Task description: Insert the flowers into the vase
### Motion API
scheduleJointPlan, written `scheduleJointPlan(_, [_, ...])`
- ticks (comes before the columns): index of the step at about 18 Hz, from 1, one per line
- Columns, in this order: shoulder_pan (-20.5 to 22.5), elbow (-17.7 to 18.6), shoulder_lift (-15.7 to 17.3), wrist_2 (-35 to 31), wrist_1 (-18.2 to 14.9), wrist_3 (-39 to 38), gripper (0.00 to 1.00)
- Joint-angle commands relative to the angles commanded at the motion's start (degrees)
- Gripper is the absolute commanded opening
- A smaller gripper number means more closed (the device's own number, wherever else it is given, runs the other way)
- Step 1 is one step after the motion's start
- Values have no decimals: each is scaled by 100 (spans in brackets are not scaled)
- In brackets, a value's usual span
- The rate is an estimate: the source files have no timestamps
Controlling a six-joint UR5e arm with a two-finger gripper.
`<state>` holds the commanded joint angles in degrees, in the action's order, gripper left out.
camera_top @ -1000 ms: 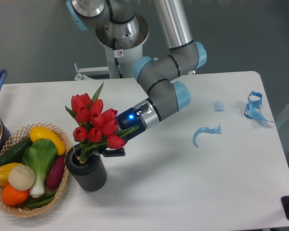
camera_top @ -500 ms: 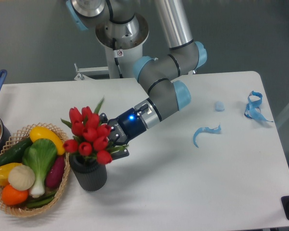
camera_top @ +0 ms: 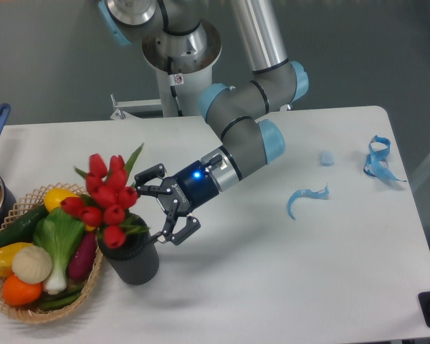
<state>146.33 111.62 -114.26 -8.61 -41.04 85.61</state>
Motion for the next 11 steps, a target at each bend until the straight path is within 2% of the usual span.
scheduleJointPlan(3, [175,17,9,-9,0,0,100])
scheduleJointPlan(6, [413,193,44,-26,9,61,100])
scheduleJointPlan(11, [791,281,325,-26,-9,9,100])
